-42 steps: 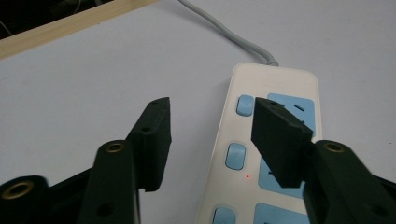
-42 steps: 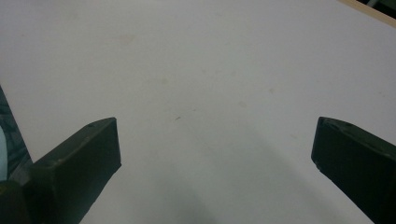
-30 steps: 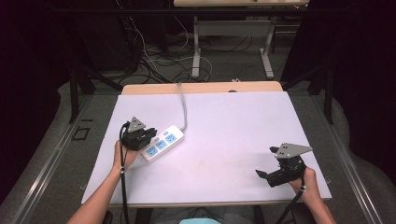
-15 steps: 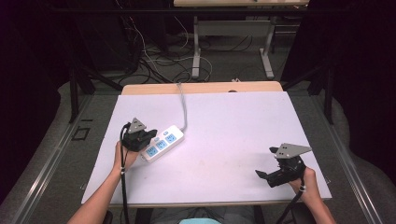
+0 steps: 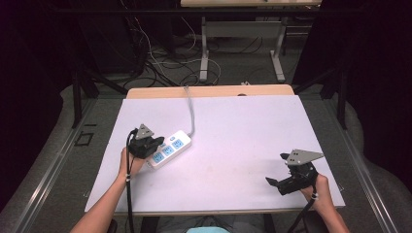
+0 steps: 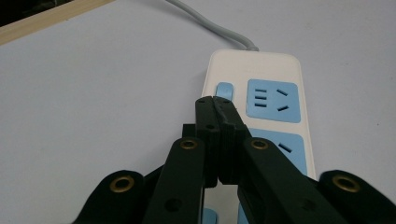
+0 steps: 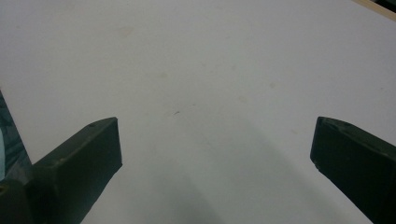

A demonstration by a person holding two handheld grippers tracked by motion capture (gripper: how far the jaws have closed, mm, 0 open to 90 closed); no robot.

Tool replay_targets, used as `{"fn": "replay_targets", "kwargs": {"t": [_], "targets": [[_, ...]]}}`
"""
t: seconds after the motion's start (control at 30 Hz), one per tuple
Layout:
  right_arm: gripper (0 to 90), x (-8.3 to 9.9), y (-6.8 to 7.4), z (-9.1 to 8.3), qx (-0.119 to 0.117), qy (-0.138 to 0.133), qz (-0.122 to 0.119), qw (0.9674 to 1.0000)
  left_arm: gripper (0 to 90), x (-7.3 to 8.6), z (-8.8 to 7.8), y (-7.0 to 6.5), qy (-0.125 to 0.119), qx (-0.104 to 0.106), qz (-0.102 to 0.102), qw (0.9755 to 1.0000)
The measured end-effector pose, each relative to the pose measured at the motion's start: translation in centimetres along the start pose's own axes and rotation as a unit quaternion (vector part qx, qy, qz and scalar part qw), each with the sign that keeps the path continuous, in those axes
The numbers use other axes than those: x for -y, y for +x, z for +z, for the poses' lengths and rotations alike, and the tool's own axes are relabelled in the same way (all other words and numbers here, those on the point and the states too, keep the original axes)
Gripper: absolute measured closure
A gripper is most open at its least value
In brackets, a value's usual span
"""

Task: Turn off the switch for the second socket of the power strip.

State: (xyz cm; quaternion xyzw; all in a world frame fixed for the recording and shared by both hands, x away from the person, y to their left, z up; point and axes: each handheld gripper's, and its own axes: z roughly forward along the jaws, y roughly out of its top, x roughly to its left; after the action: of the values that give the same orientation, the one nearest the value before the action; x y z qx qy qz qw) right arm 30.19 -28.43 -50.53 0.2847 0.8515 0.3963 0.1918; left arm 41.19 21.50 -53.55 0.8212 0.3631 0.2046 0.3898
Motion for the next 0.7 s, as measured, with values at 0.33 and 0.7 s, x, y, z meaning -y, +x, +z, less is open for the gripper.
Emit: {"fn": "replay_targets", "kwargs": {"t": [0.33, 0.7], "targets": [[1.4, 0.02, 0.08, 0.01, 0.000, 0.004, 0.000, 1.0000, 89.7, 0.18, 0.37, -0.02, 0.007, 0.002, 0.000, 1.0000], [1.4, -0.01, 0.07, -0.01, -0.001, 0.011, -0.003, 0.9999, 89.7, 0.46, 0.62, 0.18, 0.015, 0.007, -0.004, 0.9998]]}}
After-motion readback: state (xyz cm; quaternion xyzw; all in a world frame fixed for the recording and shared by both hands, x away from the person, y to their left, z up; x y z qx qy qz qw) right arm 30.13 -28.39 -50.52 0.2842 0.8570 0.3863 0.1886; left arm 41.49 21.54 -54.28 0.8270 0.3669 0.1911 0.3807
